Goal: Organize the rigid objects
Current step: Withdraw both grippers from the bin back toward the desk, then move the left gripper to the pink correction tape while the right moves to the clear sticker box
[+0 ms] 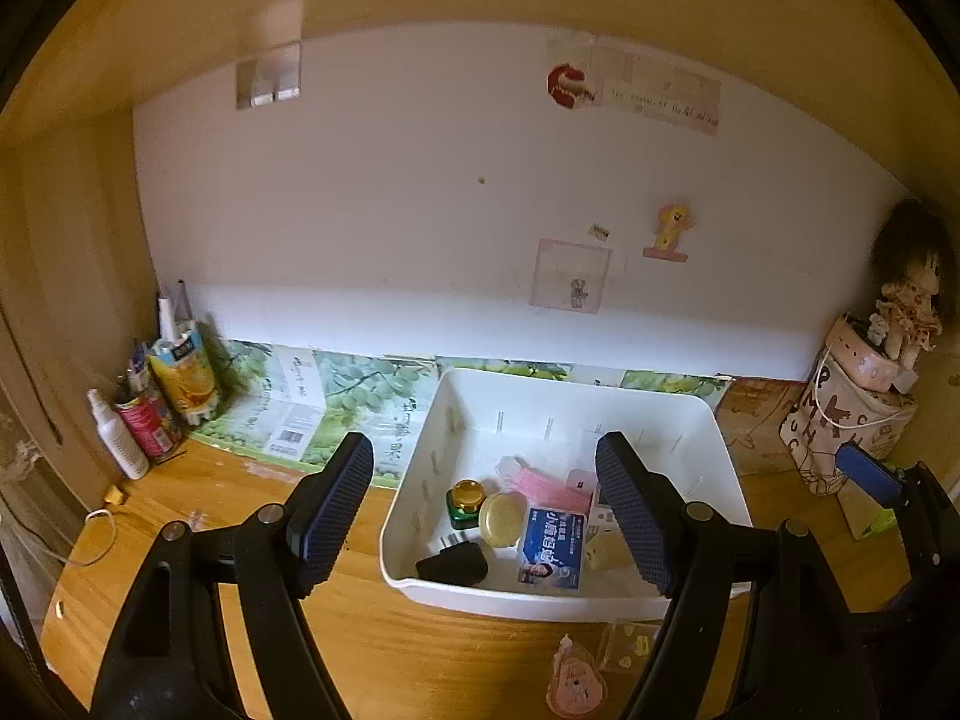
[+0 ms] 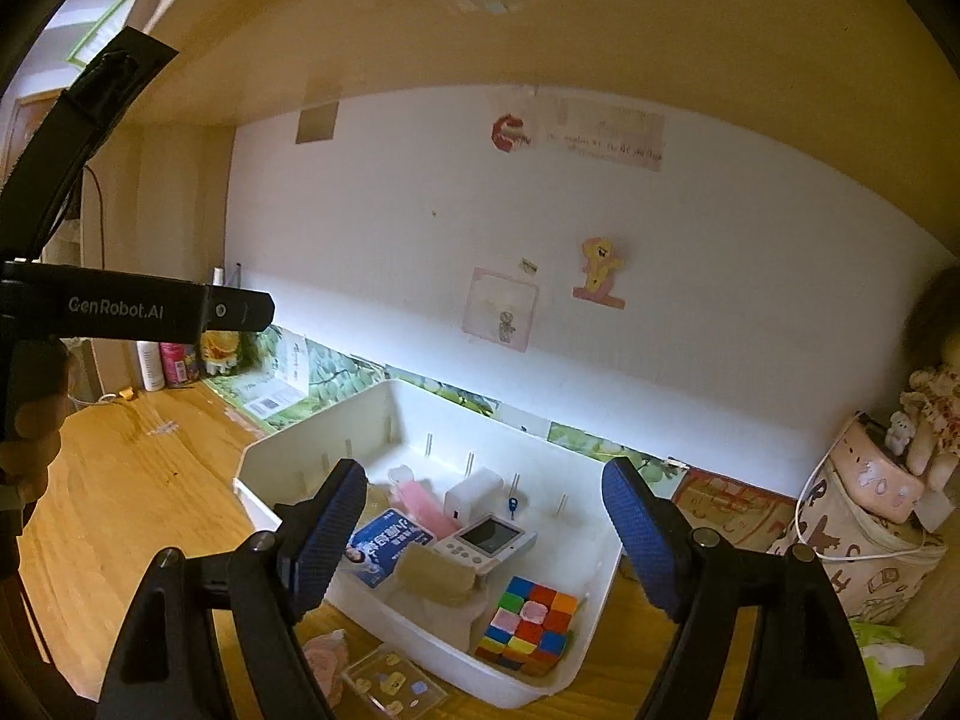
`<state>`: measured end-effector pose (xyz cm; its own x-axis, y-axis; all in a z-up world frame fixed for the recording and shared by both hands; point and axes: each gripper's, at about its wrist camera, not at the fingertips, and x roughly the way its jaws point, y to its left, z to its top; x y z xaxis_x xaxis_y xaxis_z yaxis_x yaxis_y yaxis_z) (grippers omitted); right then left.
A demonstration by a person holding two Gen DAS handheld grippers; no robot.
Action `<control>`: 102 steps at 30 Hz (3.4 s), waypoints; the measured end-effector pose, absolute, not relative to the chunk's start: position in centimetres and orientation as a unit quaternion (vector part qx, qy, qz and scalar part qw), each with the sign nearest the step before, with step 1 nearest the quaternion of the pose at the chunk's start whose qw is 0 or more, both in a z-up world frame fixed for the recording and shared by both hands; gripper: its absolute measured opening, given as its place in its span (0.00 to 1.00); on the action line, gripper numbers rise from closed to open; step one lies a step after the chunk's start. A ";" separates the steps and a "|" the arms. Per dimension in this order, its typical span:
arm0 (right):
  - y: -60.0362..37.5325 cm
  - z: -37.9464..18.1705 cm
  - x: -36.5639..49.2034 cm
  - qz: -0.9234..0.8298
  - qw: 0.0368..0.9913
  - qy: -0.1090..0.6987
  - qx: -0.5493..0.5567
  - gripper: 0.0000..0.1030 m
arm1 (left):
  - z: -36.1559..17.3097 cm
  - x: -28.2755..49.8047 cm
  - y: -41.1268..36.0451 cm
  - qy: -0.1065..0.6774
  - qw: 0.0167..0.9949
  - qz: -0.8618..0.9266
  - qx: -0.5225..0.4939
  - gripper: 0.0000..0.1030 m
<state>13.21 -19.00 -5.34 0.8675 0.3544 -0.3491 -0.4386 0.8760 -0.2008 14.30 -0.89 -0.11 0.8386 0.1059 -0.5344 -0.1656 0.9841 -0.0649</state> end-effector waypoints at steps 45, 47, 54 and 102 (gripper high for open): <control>-21.4 -11.3 7.9 0.253 0.922 0.263 -0.127 0.79 | -8.5 9.2 -2.9 0.417 0.896 0.105 -0.107 0.80; -21.5 -11.9 8.1 0.249 0.920 0.272 -0.129 0.79 | -8.9 9.5 -3.1 0.428 0.892 0.102 -0.106 0.80; -21.4 -13.8 8.7 0.249 0.910 0.303 -0.134 0.79 | -11.0 10.9 -4.2 0.479 0.869 0.081 -0.097 0.80; -22.4 -20.2 15.2 0.229 0.859 0.455 -0.039 0.79 | -21.1 18.5 -8.2 0.654 0.753 0.012 -0.078 0.75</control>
<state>15.19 -22.42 -20.22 0.4800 0.3583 -0.8007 -0.4303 0.8916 0.1410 18.52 -8.22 -21.15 0.1449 -0.0835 -0.9859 -0.1192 0.9877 -0.1012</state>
